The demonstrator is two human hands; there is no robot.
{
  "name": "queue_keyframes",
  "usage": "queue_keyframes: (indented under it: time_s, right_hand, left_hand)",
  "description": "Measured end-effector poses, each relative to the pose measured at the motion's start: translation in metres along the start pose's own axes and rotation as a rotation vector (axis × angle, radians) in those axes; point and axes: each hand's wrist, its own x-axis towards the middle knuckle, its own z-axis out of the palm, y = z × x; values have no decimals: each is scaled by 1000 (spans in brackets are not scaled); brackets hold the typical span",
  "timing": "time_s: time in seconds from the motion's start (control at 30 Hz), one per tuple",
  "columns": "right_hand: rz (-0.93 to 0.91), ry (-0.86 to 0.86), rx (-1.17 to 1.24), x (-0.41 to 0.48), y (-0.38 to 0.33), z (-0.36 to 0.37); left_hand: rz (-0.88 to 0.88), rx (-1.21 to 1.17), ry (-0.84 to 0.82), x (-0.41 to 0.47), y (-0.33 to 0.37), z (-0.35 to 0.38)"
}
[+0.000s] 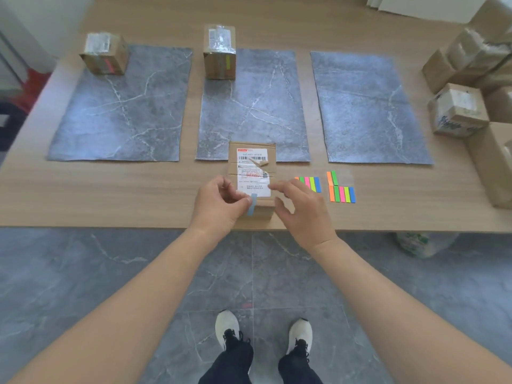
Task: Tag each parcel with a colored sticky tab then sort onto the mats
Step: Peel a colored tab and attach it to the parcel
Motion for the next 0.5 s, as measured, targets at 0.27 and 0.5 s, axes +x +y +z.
queue_keyframes:
  time_s: [0.27,0.5]
  right_hand:
    - [57,-230,-78,-5,26,18]
    - [14,-176,-27,-8,36,25]
  left_hand:
    - [69,28,134,-11,-58,34]
    - [77,-56,268,-6,-81,54]
